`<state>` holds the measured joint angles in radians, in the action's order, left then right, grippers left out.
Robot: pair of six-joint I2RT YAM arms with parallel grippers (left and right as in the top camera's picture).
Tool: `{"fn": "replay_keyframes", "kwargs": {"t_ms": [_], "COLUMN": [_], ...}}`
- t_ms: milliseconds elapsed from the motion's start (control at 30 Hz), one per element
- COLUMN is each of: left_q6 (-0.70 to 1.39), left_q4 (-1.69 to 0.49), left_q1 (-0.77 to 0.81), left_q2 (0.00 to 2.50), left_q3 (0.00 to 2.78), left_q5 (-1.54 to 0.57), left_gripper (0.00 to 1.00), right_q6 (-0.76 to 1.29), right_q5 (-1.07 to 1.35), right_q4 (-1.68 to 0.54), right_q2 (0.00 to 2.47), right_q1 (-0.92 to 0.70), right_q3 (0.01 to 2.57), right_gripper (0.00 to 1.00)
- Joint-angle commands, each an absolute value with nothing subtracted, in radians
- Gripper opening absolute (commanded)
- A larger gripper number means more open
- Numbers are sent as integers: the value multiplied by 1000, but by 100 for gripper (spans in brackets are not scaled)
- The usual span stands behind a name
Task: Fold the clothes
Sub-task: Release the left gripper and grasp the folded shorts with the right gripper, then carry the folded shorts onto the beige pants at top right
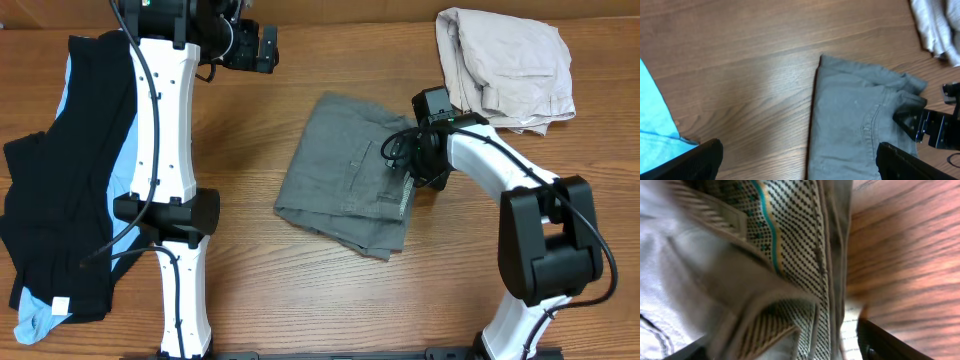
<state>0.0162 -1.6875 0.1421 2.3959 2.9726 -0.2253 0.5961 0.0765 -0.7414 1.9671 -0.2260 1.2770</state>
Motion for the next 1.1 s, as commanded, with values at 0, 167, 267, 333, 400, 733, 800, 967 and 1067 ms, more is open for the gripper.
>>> {"fn": "replay_keyframes", "kwargs": {"t_ms": [0,167,267,333,400,733,800,967,1067], "left_q6": [-4,-4,-4,-4,-4,-4,-4,-4,-4], "left_q4": [-1689,-1687,-1687,-1689,-1689,-1675,-1674,-1668,-1660], "left_q1": [137,137,137,137,137,137,137,137,137], "left_q2": [2387,2388,2388,2388,2388,2388,2388,2388,2388], "left_q3": [2937,2883,2854,2837,2827,2823,2823,2823,2823], "left_q5": [-202,-202,-202,-202,-202,-202,-200,-199,-199], "left_gripper": [100,100,100,100,100,100,100,100,100], "right_q6": [603,603,588,528,445,426,471,586,679], "right_q5": [107,166,181,221,335,888,933,962,974], "right_q4": [-721,-680,-658,-641,-636,-583,-562,-476,-357], "right_q2": [2007,2046,2048,2046,2043,1935,1903,1828,1800], "right_q1": [-247,-263,-263,-253,-231,-24,25,134,183], "right_q3": [1271,1271,1271,1274,1292,1452,1487,1551,1563], "right_gripper": [77,47,4,4,4,4,4,4,4]}}
